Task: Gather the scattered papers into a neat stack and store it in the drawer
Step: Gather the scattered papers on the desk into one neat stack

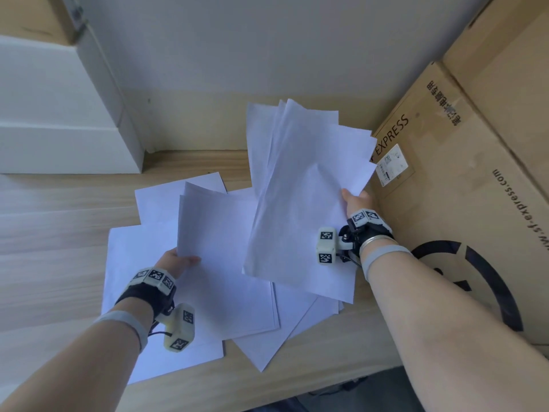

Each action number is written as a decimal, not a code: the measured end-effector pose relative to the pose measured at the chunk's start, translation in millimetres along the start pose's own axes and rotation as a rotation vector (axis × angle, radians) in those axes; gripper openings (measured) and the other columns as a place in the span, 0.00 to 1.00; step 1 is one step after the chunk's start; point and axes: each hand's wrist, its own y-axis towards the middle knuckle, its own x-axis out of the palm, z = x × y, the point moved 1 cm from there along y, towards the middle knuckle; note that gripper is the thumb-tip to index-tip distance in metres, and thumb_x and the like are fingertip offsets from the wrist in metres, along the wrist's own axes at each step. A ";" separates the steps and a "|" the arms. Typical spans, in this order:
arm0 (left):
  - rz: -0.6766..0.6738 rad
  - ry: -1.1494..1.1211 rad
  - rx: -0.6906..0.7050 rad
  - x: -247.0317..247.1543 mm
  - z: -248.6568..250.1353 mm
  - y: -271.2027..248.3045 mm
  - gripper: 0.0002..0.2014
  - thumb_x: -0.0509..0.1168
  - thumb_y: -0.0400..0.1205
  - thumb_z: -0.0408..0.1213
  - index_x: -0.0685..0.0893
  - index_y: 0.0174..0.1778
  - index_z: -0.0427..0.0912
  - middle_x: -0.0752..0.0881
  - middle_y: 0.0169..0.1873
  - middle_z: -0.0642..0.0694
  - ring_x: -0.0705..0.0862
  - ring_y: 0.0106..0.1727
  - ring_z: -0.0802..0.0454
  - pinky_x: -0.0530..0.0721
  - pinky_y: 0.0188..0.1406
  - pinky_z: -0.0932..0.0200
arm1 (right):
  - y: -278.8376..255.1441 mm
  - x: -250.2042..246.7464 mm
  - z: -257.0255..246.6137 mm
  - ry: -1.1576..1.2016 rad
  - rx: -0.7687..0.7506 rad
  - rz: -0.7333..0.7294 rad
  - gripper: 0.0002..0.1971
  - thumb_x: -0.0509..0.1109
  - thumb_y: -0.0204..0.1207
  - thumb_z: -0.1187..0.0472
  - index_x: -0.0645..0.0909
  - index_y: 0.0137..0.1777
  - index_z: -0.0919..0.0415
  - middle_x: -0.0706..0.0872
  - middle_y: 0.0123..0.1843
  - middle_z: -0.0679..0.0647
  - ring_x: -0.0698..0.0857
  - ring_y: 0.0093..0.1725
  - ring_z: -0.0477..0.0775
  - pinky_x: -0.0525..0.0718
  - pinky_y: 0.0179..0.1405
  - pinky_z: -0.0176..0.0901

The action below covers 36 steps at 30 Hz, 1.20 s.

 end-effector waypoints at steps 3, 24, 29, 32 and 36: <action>-0.013 -0.008 0.003 -1.6 0.2 -0.1 0.19 0.69 0.77 0.29 0.80 0.64 0.28 0.83 0.61 0.27 0.81 0.50 0.42 0.78 0.60 0.46 | -1.4 22.5 4.1 -0.139 -0.032 -0.089 0.16 0.62 0.79 0.66 0.78 0.65 0.71 0.85 0.59 0.64 0.80 0.49 0.57 0.71 0.46 0.40; -0.058 0.018 -0.065 -3.5 -3.3 10.8 0.27 0.75 0.72 0.38 0.79 0.65 0.29 0.84 0.61 0.32 0.84 0.62 0.34 0.79 0.68 0.41 | -66.5 144.4 63.6 -0.653 -0.081 -0.491 0.35 0.67 0.77 0.54 0.56 0.81 0.58 0.65 0.76 0.61 0.70 0.75 0.62 0.70 0.74 0.52; -0.050 -0.065 -0.014 -4.2 -1.7 2.1 0.21 0.73 0.73 0.32 0.81 0.61 0.29 0.86 0.57 0.28 0.85 0.59 0.32 0.79 0.66 0.37 | -64.1 135.0 70.0 -0.593 -0.112 -0.577 0.44 0.70 0.76 0.52 0.44 0.84 0.50 0.60 0.81 0.60 0.63 0.80 0.61 0.65 0.79 0.52; -0.046 -0.138 0.070 -7.4 13.1 -8.8 0.19 0.72 0.75 0.32 0.82 0.60 0.28 0.85 0.50 0.32 0.84 0.51 0.37 0.81 0.64 0.39 | -56.4 124.3 61.6 -0.282 0.013 -0.482 0.46 0.72 0.75 0.56 0.44 0.84 0.51 0.67 0.79 0.56 0.71 0.77 0.58 0.70 0.76 0.51; -0.003 -0.178 0.230 -17.6 45.9 -21.0 0.19 0.72 0.75 0.34 0.82 0.60 0.30 0.85 0.50 0.35 0.85 0.53 0.38 0.82 0.59 0.46 | -53.1 110.1 22.6 -0.132 -0.121 -0.403 0.18 0.68 0.77 0.67 0.78 0.66 0.70 0.85 0.63 0.64 0.83 0.54 0.54 0.81 0.47 0.31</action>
